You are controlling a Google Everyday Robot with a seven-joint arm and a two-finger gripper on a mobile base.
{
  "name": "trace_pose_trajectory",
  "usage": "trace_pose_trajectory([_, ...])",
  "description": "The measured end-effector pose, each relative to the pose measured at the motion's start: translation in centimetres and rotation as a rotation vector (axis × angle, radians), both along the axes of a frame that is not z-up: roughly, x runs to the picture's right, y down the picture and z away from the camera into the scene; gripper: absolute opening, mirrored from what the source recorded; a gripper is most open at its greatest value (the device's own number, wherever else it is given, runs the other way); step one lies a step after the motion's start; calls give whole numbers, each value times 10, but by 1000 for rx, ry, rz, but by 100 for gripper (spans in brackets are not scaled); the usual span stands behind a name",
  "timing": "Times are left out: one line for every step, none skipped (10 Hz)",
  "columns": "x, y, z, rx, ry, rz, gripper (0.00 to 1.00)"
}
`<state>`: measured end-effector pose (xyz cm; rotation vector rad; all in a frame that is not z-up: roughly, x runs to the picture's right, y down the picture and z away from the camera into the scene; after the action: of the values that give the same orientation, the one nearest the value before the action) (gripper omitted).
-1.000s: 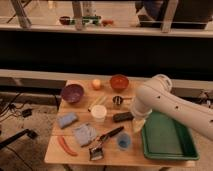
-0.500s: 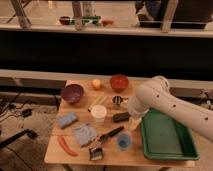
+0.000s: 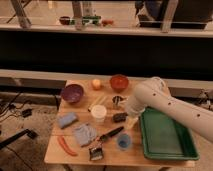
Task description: Place brush in paper cup
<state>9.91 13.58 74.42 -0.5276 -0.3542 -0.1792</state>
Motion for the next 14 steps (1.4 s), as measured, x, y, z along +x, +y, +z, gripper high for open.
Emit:
trace_pose_trajectory([-3, 2, 4, -7, -2, 3, 80])
trace_pose_trajectory([-5, 3, 7, -13, -4, 5, 80])
trace_pose_trajectory([-7, 5, 10, -17, -6, 5, 80])
trace_pose_trajectory([-8, 7, 12, -19, -7, 4, 80])
trace_pose_trajectory([-10, 8, 13, -22, -9, 1, 80])
trace_pose_trajectory([-11, 11, 16, -26, -9, -3, 80])
trace_pose_trajectory([-12, 15, 20, -33, -9, -5, 80])
trace_pose_trajectory([-13, 16, 22, -38, -10, -8, 80])
trace_pose_trajectory([-14, 18, 24, -43, -11, -10, 80])
trace_pose_trajectory([-17, 19, 28, -48, -15, -16, 80])
trace_pose_trajectory([-19, 21, 31, -54, -18, -25, 80])
trace_pose_trajectory([-21, 21, 32, -53, -22, -30, 80])
trace_pose_trajectory([-23, 20, 35, -52, -26, -37, 80])
trace_pose_trajectory([-25, 19, 38, -52, -29, -42, 80])
